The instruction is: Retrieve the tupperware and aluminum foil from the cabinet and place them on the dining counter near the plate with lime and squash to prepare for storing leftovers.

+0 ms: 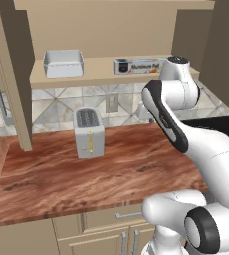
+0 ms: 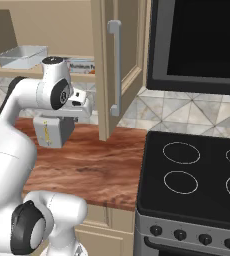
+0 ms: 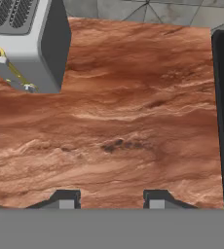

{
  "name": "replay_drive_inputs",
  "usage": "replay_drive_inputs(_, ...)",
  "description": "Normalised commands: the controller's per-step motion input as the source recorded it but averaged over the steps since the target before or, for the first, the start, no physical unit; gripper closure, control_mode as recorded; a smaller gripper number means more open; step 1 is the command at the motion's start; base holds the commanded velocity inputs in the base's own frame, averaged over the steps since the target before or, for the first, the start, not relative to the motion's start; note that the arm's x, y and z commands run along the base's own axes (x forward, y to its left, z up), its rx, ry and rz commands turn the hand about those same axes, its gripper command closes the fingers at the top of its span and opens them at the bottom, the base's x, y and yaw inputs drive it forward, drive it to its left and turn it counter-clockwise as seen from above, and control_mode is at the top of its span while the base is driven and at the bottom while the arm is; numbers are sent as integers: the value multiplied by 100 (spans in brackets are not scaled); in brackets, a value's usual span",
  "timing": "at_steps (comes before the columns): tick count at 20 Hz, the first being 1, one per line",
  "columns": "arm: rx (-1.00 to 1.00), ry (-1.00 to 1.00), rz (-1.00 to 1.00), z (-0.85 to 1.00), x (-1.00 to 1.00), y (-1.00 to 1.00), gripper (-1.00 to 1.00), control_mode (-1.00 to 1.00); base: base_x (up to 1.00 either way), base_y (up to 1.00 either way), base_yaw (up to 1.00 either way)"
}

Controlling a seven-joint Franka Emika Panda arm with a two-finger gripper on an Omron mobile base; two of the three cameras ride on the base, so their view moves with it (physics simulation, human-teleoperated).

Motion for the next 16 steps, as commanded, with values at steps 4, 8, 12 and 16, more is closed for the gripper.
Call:
replay_drive_inputs(4,0,-14,1,1,-9,5,-100,-100,0,0,0)
replay_drive_inputs(8,-4,-42,0,32,-17,26,-100,-100,0,0,0)
replay_drive_inputs(12,-1,-47,0,52,-3,23,-100,-100,0,0,0)
replay_drive_inputs(16,0,-38,-2,62,0,22,-100,-100,0,0,0)
